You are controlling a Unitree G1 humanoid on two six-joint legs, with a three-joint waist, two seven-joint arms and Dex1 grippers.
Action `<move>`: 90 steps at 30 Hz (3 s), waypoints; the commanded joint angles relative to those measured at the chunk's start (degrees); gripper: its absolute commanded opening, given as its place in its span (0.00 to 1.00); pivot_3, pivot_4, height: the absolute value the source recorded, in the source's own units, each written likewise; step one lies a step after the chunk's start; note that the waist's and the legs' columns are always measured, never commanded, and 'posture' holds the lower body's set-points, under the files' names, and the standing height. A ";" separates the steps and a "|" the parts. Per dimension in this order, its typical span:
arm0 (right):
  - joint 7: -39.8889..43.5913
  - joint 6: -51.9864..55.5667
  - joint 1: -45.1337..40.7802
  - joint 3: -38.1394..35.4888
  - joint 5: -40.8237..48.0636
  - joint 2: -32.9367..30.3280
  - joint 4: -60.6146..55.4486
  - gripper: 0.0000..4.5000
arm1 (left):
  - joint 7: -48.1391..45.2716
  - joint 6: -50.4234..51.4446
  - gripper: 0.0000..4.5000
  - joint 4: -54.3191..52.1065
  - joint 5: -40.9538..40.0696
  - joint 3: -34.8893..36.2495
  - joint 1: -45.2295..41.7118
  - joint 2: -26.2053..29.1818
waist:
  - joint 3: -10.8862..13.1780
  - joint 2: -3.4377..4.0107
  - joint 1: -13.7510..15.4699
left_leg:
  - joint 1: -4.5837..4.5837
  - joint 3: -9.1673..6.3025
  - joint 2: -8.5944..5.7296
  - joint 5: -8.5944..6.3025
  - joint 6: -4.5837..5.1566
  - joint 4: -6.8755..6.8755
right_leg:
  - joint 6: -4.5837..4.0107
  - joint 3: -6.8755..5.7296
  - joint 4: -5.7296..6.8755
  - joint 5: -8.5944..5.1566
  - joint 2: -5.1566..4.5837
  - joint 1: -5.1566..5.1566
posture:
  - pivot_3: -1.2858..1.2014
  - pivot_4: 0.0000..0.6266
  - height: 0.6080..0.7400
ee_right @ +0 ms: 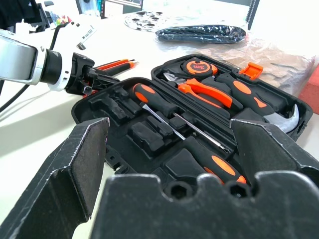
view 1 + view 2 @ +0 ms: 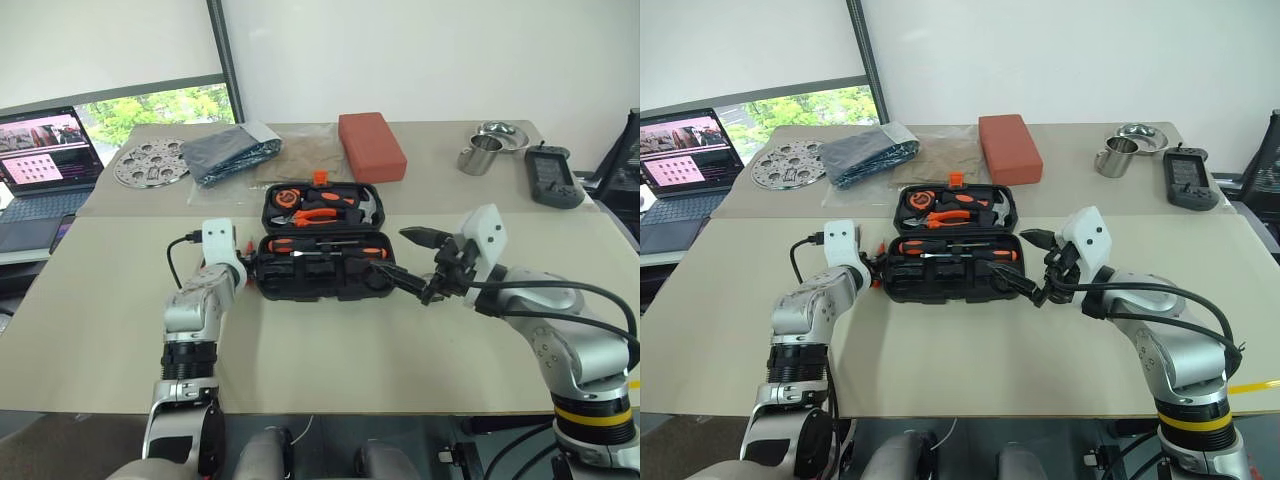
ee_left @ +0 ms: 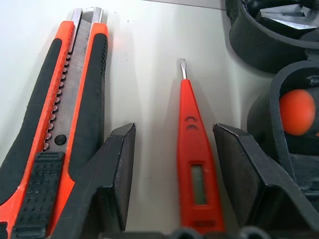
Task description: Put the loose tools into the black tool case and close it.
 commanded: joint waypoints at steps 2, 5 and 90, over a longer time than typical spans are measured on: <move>2.69 -0.27 -0.23 -1.68 2.46 -3.06 -3.10 1.00 | 0.00 2.03 0.58 -0.84 0.04 -0.66 0.57 -0.24 | 0.00 0.00 -0.02 | 0.00 0.00 0.00 0.00 0.00 0.00 | 0.00 0.00 0.00 0.00 0.00 0.00 | 0.52 0.24 1.00; 4.84 -0.38 -0.90 -2.13 4.20 -4.91 -3.45 1.00 | -0.04 2.53 0.58 -1.37 0.12 -0.69 0.87 -0.20 | 0.01 -0.02 -0.02 | 0.01 0.00 0.00 0.00 0.00 -0.01 | 0.00 0.00 -0.01 0.00 0.00 0.01 | 0.52 0.24 1.00; 3.21 -0.72 2.81 -5.98 11.44 -9.65 -6.49 1.00 | -68.58 -55.89 0.95 48.29 20.77 -28.56 -32.08 15.68 | 0.02 0.10 0.08 | -0.54 -0.09 0.02 -0.19 0.38 0.21 | 0.00 -0.06 -0.24 0.00 0.13 -0.14 | 0.52 0.24 1.00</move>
